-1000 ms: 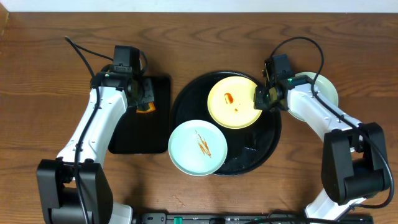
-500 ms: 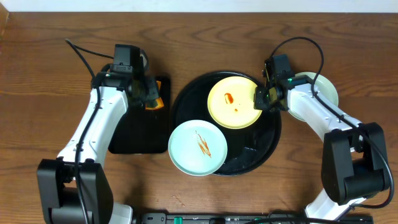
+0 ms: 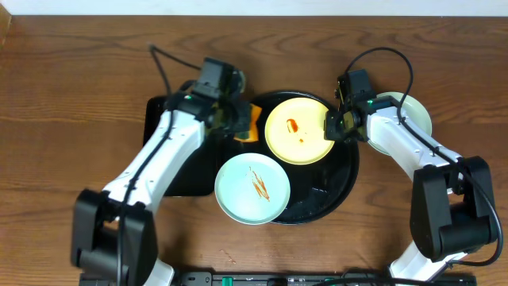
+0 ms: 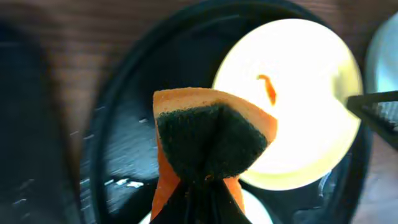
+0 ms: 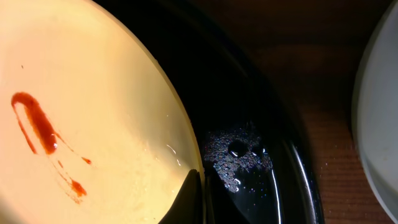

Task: Clean dirty plates on tray and stack at the side
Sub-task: 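Move the sponge with the left gripper toward the yellow plate, then scrub the yellow plate with the sponge while the right gripper holds it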

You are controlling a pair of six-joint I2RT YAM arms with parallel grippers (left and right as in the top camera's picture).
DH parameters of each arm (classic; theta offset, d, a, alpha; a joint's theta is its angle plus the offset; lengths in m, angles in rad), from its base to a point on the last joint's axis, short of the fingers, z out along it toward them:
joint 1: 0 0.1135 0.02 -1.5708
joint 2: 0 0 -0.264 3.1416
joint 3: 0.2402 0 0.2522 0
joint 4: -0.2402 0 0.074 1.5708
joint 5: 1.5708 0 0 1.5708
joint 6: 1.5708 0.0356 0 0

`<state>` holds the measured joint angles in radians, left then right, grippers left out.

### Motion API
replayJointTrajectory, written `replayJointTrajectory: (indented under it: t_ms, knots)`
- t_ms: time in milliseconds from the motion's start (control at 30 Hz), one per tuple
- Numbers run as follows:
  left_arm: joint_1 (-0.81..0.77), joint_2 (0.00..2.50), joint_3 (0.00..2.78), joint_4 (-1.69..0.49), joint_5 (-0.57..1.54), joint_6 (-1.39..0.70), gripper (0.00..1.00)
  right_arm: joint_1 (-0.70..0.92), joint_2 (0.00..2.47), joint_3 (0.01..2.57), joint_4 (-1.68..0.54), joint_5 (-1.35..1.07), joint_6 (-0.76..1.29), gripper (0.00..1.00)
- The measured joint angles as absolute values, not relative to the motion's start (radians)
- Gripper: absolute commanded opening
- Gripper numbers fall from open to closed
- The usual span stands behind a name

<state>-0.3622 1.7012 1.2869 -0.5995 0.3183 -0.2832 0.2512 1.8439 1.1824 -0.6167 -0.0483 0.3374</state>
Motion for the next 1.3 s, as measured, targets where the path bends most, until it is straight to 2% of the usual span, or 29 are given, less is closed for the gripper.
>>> replayJointTrajectory:
  t_ms: [433,600,700,1033,1300]
  knots:
    - [-0.511,1.959,1.363,-0.361,0.587,-0.503,0.07,0.251,1.844,1.182,-0.622,-0.048,0.337,0.01]
    - [-0.546,2.024,1.363,-0.293,0.630,-0.565,0.07,0.251,1.844,1.182,-0.625,-0.048,0.337,0.01]
    - [-0.560,2.054,1.363,-0.267,0.613,-0.579,0.08,0.251,1.844,1.182,-0.630,-0.048,0.337,0.01]
    - [-0.554,2.076,1.370,-0.261,0.333,-0.588,0.08,0.251,1.844,1.182,-0.669,-0.045,0.337,0.01]
    - [-0.500,2.076,1.375,-0.303,0.281,-0.588,0.08,0.251,1.844,1.182,-0.673,-0.045,0.337,0.02]
